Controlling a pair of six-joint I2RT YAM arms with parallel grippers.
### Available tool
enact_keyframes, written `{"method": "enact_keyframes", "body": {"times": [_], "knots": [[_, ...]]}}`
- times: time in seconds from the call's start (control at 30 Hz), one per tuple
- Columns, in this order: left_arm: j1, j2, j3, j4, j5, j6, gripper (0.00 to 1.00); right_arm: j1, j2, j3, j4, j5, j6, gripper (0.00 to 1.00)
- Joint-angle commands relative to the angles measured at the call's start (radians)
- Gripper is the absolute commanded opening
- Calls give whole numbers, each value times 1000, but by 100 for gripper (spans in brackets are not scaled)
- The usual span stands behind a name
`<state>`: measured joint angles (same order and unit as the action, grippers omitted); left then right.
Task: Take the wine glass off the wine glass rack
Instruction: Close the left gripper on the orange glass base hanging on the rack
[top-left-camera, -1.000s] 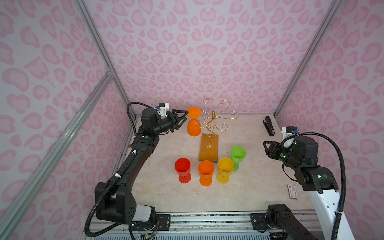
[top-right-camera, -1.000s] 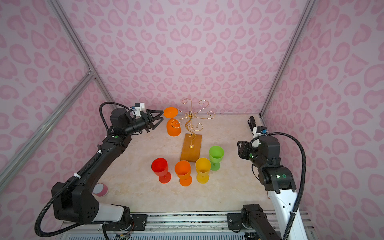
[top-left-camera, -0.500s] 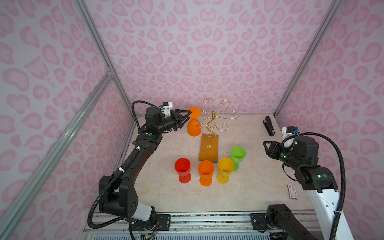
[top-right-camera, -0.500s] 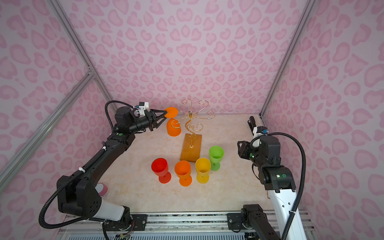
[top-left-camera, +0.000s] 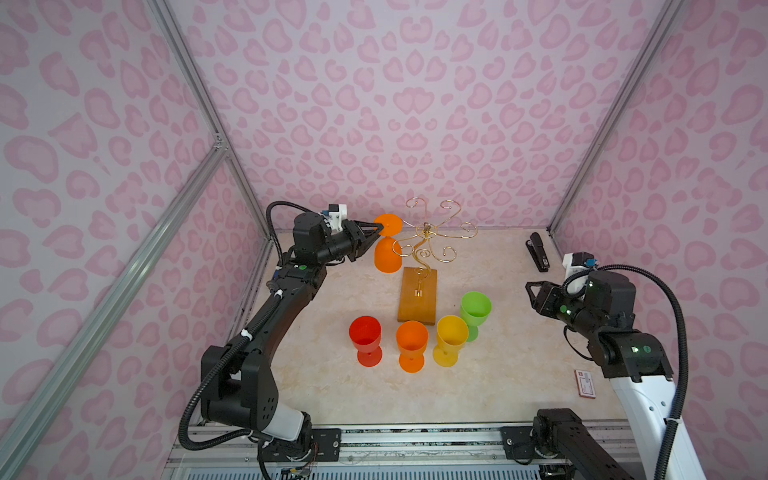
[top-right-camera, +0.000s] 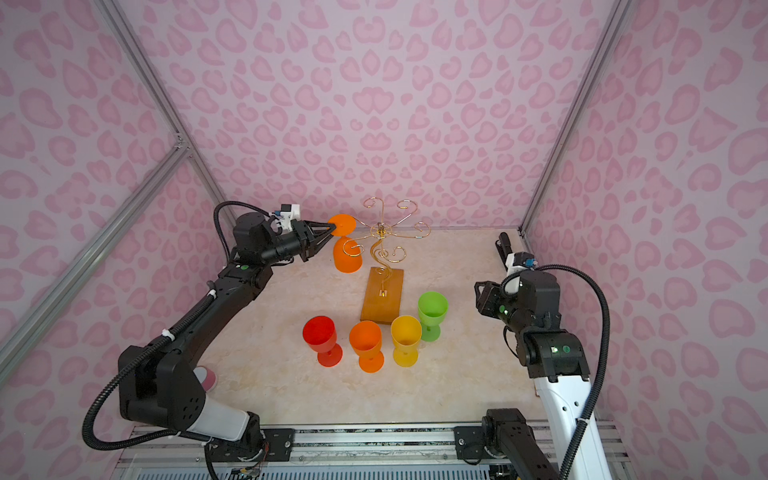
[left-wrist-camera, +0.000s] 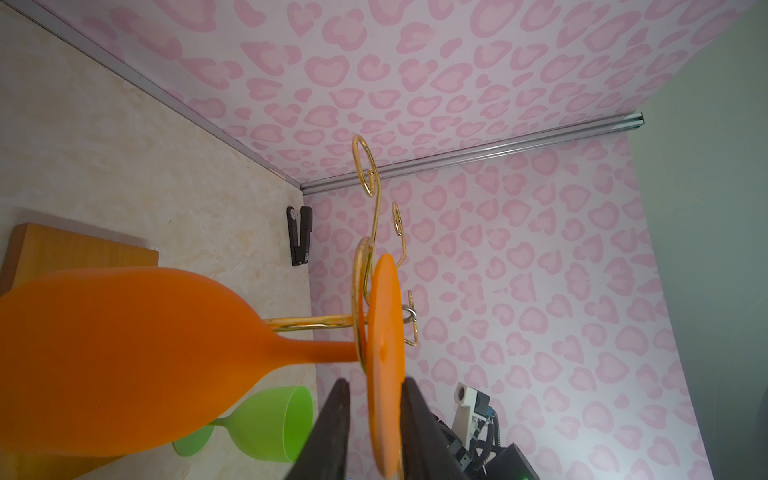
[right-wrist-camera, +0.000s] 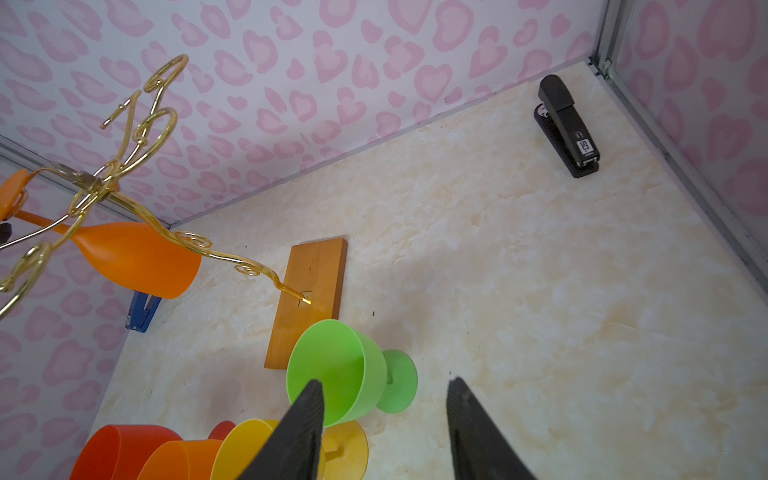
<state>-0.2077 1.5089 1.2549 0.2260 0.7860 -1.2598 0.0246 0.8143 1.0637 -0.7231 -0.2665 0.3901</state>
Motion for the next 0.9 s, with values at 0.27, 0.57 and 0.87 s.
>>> {"method": "enact_keyframes", "body": {"times": [0.27,0.57,0.87], "knots": [[2,9,15,32,12,-1,15,-2,2,-16,35,-23,11,49],[1,-2,18,27,12,-25,6,-4,2,-28,41,-33,20,49],[3,-18,30,36,16,-83,3,-5,0,-38,49,-43,29,49]]}}
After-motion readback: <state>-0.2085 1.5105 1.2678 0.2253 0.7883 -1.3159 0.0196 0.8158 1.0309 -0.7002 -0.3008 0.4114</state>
